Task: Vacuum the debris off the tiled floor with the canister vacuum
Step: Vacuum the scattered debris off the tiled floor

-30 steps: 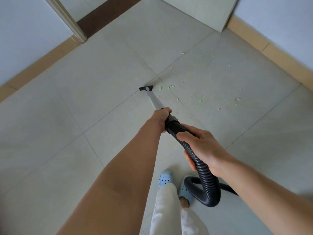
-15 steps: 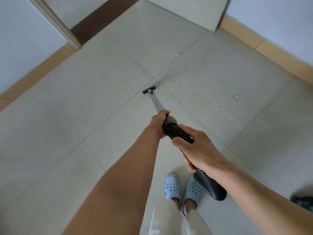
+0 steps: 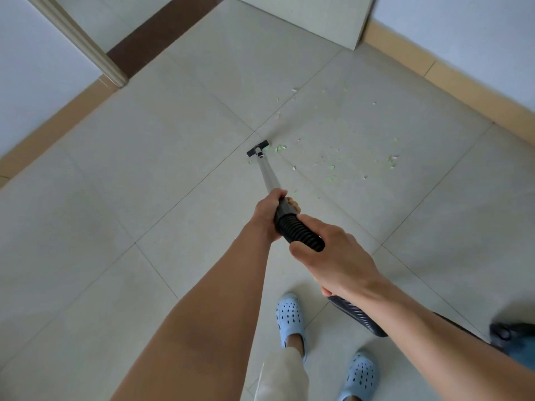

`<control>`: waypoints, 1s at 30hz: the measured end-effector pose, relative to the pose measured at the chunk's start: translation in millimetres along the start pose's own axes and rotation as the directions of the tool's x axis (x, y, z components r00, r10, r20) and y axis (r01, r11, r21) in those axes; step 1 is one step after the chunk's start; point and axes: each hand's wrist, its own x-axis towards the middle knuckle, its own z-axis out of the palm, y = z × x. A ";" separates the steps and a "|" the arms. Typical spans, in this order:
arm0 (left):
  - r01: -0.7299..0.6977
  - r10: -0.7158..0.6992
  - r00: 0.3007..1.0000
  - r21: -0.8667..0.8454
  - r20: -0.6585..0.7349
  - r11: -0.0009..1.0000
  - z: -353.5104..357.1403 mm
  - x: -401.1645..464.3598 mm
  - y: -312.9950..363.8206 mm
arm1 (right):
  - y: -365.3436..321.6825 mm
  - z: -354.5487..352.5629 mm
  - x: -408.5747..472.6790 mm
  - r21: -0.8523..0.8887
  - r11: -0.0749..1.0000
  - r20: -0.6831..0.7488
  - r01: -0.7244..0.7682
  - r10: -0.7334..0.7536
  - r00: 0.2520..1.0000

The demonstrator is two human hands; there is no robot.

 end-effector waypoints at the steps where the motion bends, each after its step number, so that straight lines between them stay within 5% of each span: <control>1: -0.003 0.003 1.000 0.003 -0.006 1.000 -0.4 -1.0 -3.1 | 3.6 0.1 -0.6 0.019 1.000 0.008 -0.005 0.004 1.000; 7: -0.022 0.024 0.997 0.024 -0.072 0.999 -13.0 -10.8 -31.7 | 32.3 4.3 -17.2 0.141 0.990 0.071 -0.002 -0.008 0.997; 16: -0.023 0.022 0.999 -0.026 -0.038 0.999 -11.7 -22.8 -89.1 | 78.7 3.4 -52.4 0.016 0.999 0.047 0.046 -0.047 0.998; 30: -0.044 0.046 0.998 0.069 -0.032 0.997 5.1 -31.8 -140.4 | 121.4 -10.7 -81.3 0.065 0.996 0.020 0.055 -0.056 0.998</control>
